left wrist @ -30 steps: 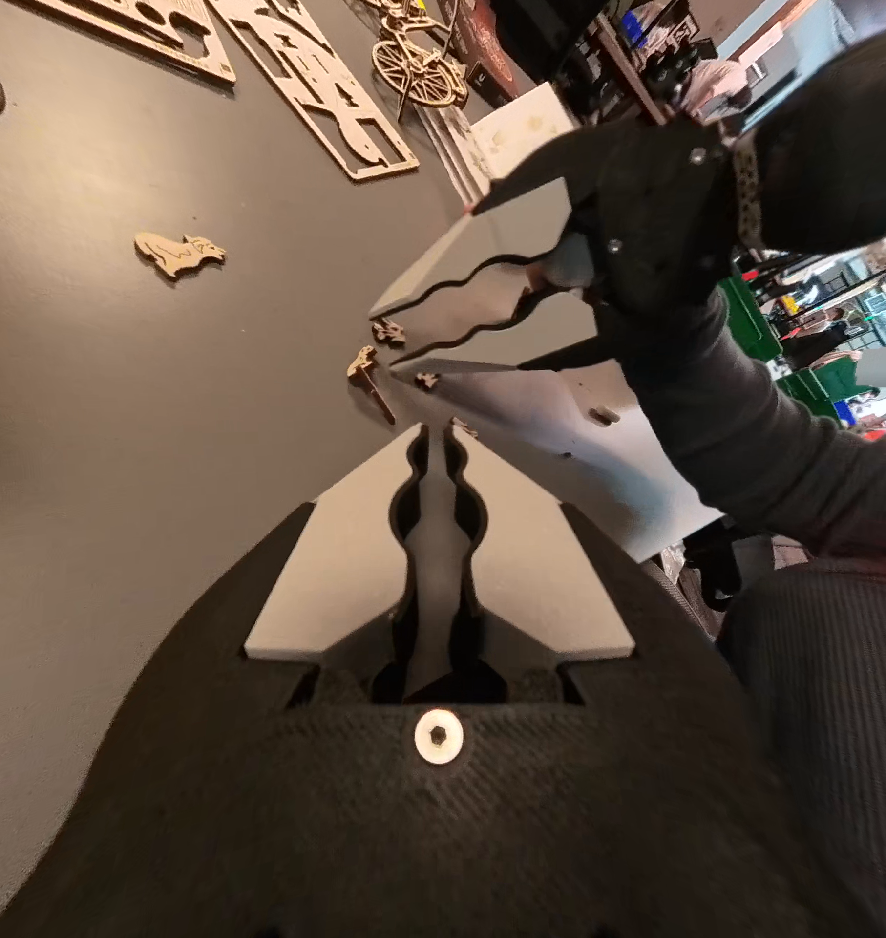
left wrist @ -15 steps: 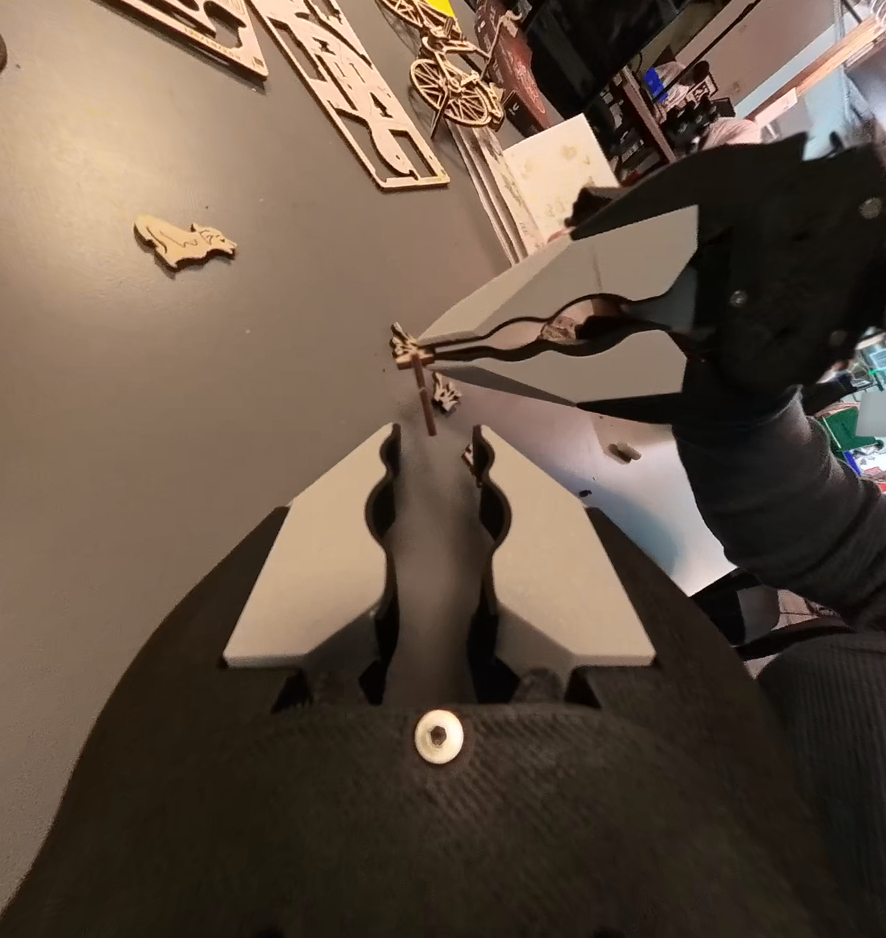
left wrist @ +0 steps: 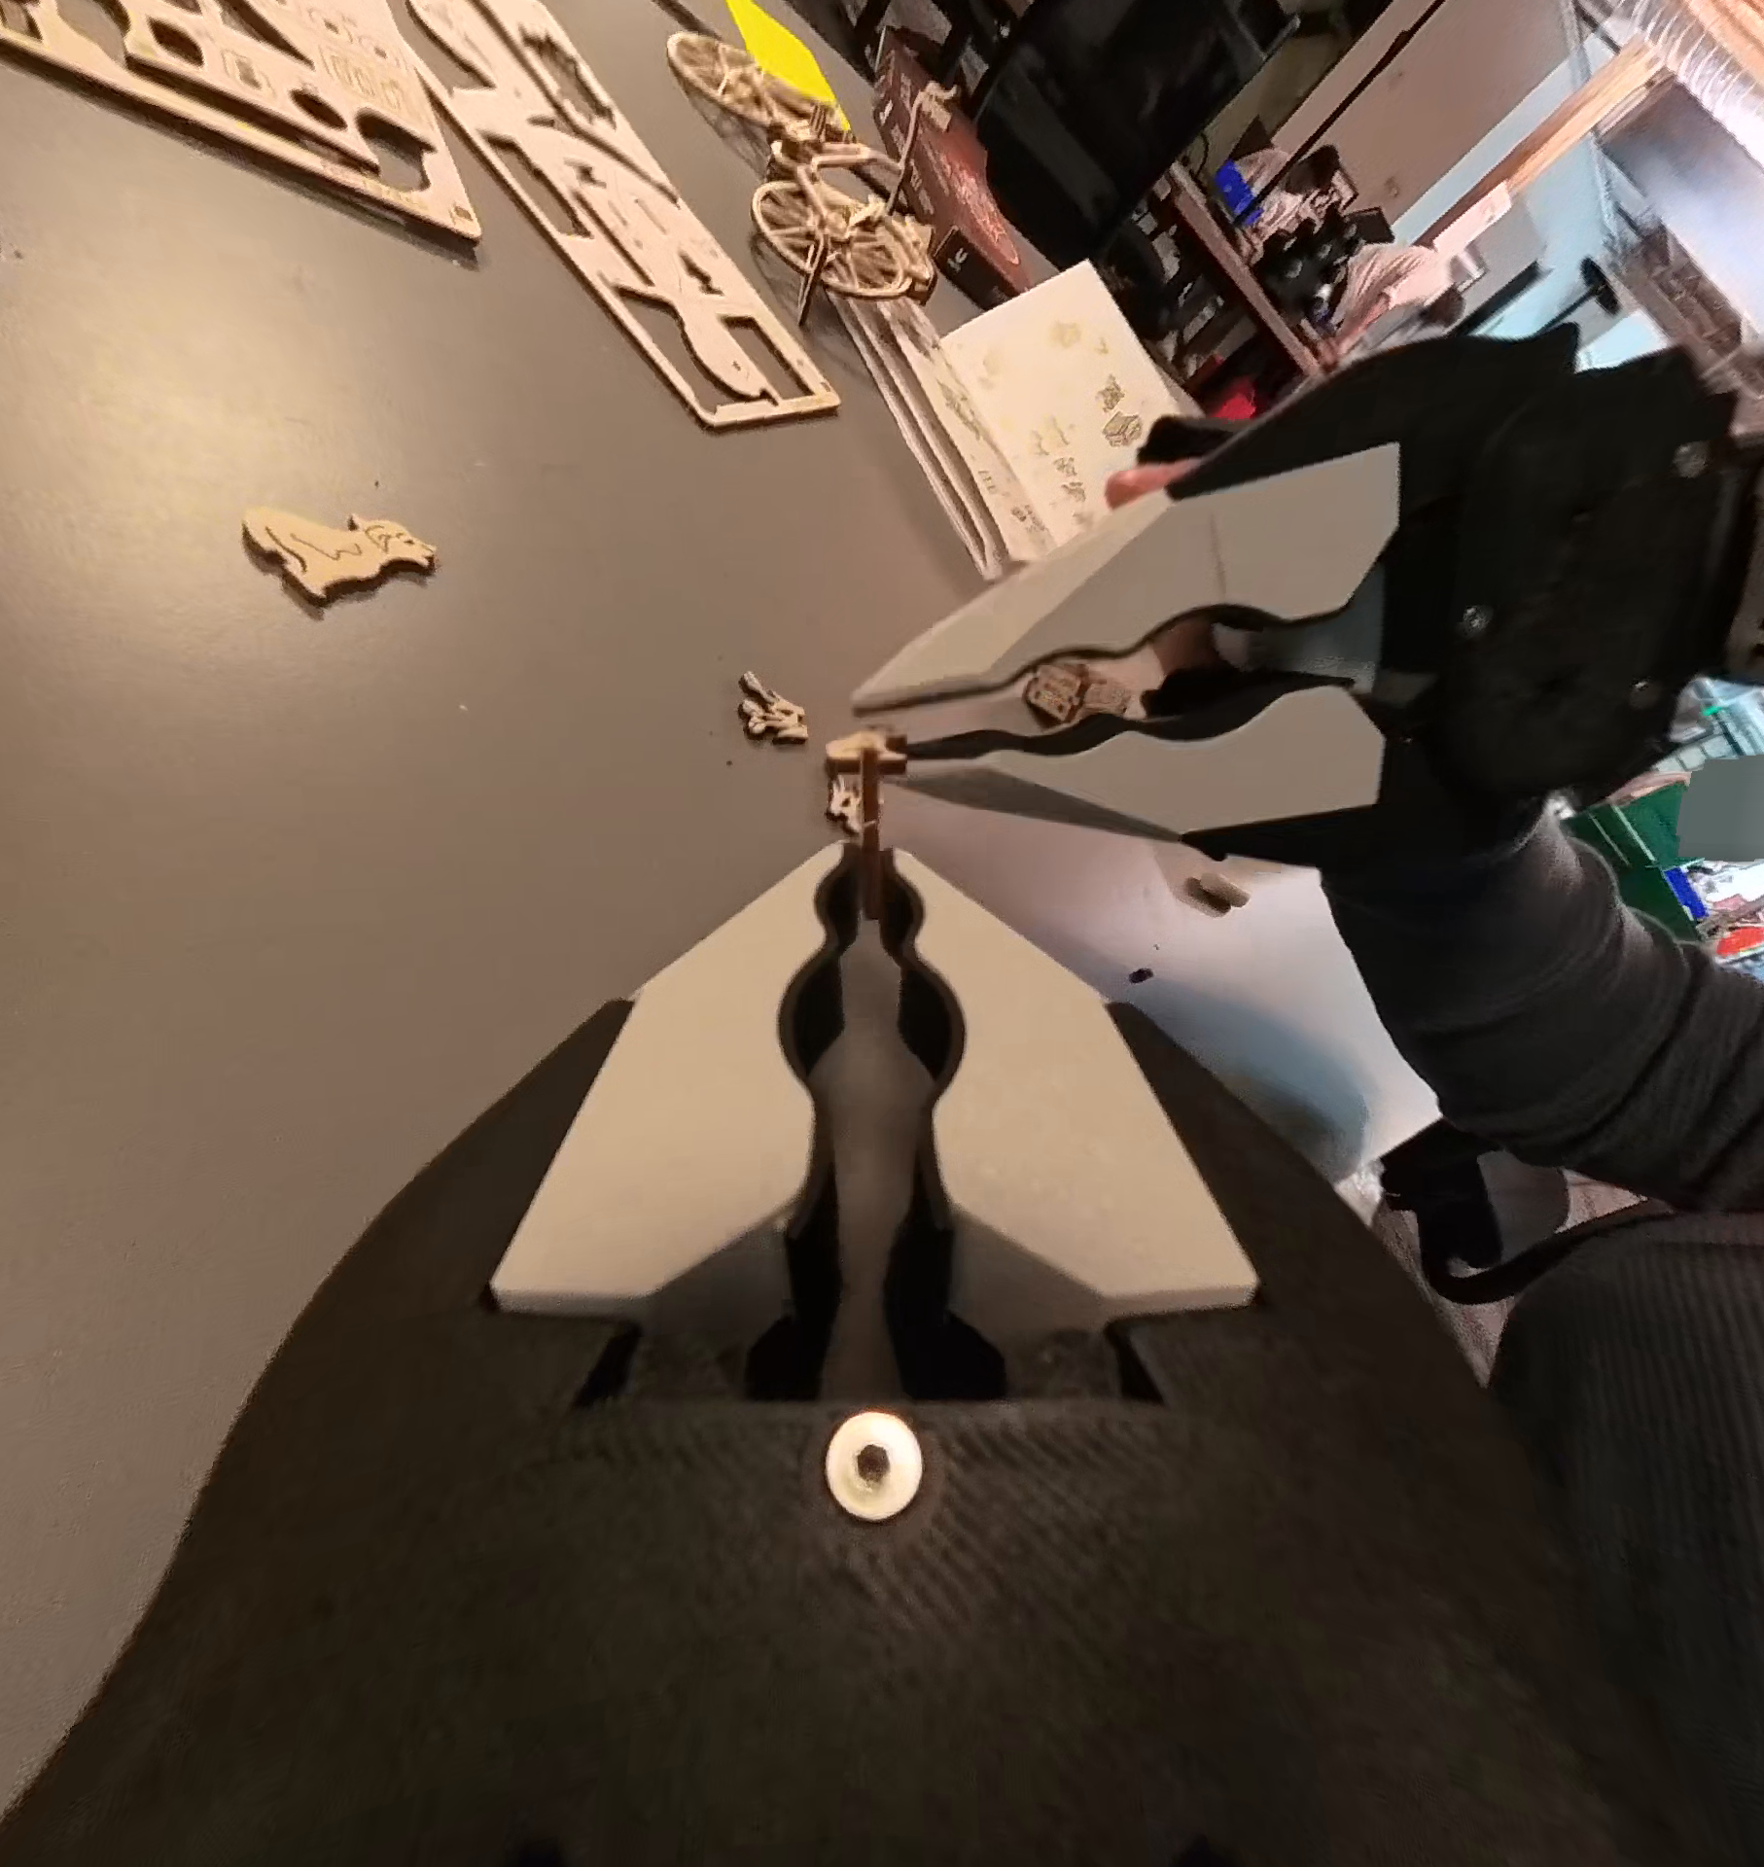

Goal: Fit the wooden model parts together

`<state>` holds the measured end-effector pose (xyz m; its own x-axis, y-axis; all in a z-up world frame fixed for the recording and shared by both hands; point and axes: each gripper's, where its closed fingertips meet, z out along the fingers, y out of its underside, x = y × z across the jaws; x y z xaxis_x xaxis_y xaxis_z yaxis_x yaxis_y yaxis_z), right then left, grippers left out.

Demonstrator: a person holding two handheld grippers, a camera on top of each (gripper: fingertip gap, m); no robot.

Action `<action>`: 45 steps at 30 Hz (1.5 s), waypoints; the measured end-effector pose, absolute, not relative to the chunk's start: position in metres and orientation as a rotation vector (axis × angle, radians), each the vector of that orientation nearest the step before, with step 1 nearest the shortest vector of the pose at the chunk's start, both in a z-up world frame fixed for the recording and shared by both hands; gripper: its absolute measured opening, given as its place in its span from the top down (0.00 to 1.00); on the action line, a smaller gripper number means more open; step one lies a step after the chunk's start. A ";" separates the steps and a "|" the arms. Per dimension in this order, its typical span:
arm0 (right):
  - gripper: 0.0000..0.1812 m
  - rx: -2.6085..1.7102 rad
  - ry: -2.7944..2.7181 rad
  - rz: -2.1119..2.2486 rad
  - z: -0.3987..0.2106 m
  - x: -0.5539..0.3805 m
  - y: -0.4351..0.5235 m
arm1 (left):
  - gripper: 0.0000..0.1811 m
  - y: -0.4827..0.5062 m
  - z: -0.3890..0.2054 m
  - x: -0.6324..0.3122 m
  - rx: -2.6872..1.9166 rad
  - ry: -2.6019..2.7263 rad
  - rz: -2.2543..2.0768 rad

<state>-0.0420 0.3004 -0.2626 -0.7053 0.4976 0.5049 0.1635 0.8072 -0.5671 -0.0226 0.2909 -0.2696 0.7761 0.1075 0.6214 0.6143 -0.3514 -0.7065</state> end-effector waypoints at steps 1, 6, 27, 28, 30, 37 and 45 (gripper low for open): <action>0.89 -0.542 -2.286 0.661 -0.258 -0.042 0.306 | 1.00 0.290 -0.266 -0.024 -1.857 -0.548 -0.580; 0.84 -1.203 -2.234 0.939 -0.272 -0.004 0.321 | 1.00 0.278 -0.243 -0.037 -1.739 -0.544 -0.512; 0.58 -1.389 -2.226 0.945 -0.307 0.034 0.267 | 1.00 0.237 -0.213 -0.021 -1.610 -0.434 -0.627; 0.58 -1.405 -2.235 0.931 -0.308 0.038 0.265 | 1.00 0.235 -0.213 -0.019 -1.610 -0.423 -0.642; 0.57 -1.426 -2.241 0.917 -0.308 0.047 0.257 | 1.00 0.229 -0.212 -0.017 -1.608 -0.408 -0.669; 0.54 -1.349 -2.152 0.793 -0.299 0.073 0.239 | 1.00 0.217 -0.201 -0.004 -1.526 -0.338 -0.771; 0.42 -1.139 -2.230 0.335 -0.323 0.077 0.240 | 1.00 0.212 -0.197 0.005 -1.493 -0.288 -0.830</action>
